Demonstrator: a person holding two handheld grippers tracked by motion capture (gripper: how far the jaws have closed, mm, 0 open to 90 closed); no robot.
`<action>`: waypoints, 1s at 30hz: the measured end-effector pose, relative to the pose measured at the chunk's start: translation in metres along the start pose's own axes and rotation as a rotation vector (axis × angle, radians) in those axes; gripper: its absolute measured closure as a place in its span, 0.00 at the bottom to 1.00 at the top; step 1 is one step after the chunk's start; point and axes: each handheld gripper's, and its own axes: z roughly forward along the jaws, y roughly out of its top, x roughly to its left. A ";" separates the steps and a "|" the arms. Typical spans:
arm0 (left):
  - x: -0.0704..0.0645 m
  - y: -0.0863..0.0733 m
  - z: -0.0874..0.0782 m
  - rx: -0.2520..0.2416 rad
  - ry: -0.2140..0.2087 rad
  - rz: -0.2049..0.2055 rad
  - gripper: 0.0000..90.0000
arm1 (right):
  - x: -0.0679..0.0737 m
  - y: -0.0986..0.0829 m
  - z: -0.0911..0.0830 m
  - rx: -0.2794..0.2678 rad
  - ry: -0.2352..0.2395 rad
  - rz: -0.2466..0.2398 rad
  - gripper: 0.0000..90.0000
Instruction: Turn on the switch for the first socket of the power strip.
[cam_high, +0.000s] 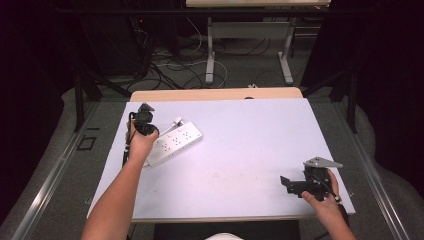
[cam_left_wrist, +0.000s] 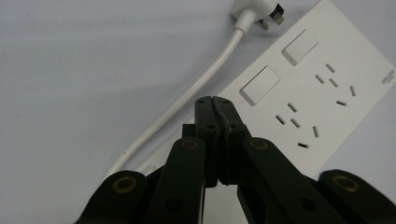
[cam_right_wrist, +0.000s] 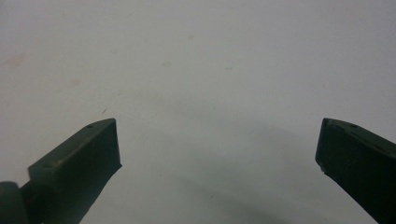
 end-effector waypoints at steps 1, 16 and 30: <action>0.001 -0.001 0.002 -0.006 0.001 -0.004 1.00 | 0.000 0.000 0.000 0.000 0.000 0.000 0.00; 0.007 -0.004 0.005 0.007 0.001 -0.020 1.00 | 0.001 0.000 0.000 0.004 0.002 0.000 0.00; 0.007 -0.004 0.011 0.016 0.002 -0.021 1.00 | 0.000 0.000 0.001 0.004 0.003 -0.005 0.00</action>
